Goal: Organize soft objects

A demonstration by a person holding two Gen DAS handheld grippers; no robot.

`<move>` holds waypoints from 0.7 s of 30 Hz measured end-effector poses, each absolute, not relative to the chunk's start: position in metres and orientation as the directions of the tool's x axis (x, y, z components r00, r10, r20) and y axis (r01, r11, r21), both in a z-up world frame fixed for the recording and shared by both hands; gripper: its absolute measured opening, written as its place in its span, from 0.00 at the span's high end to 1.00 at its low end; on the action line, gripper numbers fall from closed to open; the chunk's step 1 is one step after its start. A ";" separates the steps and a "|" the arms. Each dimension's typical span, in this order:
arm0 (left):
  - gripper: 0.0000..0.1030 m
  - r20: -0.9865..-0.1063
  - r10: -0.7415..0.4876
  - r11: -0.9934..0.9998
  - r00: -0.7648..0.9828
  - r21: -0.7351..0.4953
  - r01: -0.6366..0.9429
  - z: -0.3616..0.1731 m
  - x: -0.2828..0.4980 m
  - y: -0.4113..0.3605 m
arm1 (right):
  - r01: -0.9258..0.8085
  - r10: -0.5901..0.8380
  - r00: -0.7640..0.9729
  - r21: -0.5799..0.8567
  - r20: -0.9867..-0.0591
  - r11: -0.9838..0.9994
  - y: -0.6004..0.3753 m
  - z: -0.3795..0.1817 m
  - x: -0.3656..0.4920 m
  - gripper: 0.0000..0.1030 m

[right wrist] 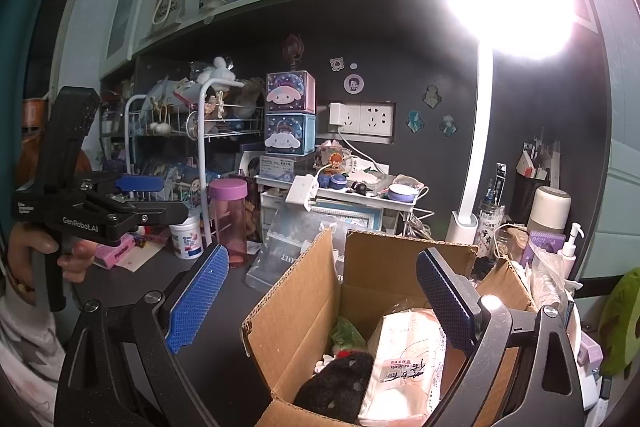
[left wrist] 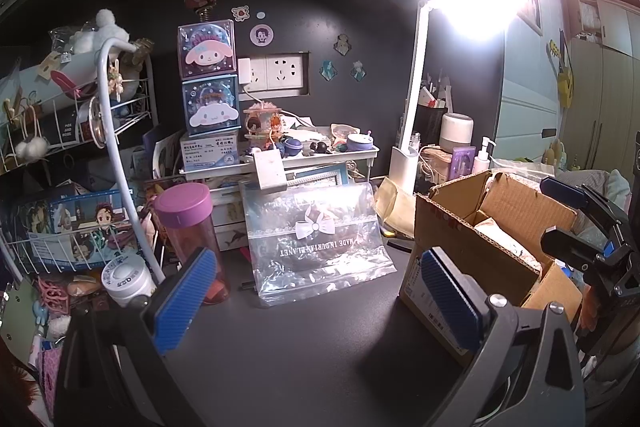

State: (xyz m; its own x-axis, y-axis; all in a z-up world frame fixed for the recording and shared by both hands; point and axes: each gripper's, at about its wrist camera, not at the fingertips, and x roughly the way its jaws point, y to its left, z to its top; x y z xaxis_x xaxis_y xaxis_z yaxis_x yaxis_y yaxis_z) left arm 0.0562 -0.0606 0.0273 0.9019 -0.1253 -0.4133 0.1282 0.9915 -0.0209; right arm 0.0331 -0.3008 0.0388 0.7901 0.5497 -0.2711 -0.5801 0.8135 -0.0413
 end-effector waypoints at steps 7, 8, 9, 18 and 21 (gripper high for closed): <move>0.01 -0.415 -0.127 0.991 0.901 -0.021 0.129 0.028 0.056 -0.060 | -0.580 0.550 0.790 -0.040 -0.271 0.814 -0.301 0.039 0.033 0.08; 0.01 -0.415 -0.126 0.991 0.901 -0.021 0.129 0.028 0.056 -0.060 | -0.580 0.550 0.790 -0.040 -0.271 0.814 -0.301 0.039 0.033 0.08; 0.01 -0.415 -0.125 0.992 0.901 -0.020 0.128 0.028 0.056 -0.060 | -0.580 0.550 0.790 -0.040 -0.272 0.814 -0.301 0.039 0.033 0.08; 0.01 -0.415 -0.126 0.991 0.901 -0.021 0.129 0.027 0.057 -0.061 | -0.573 0.544 0.795 -0.037 -0.269 0.819 -0.302 0.039 0.033 0.08; 0.01 -0.415 -0.125 0.991 0.901 -0.019 0.129 0.027 0.057 -0.061 | -0.570 0.540 0.797 -0.038 -0.271 0.821 -0.301 0.038 0.034 0.08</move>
State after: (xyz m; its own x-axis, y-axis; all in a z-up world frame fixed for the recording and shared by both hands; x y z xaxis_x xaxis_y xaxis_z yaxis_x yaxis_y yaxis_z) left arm 0.0567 -0.0605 0.0266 0.9011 -0.1251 -0.4153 0.1289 0.9915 -0.0191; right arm 0.0336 -0.3014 0.0378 0.7966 0.5405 -0.2708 -0.5698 0.8209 -0.0376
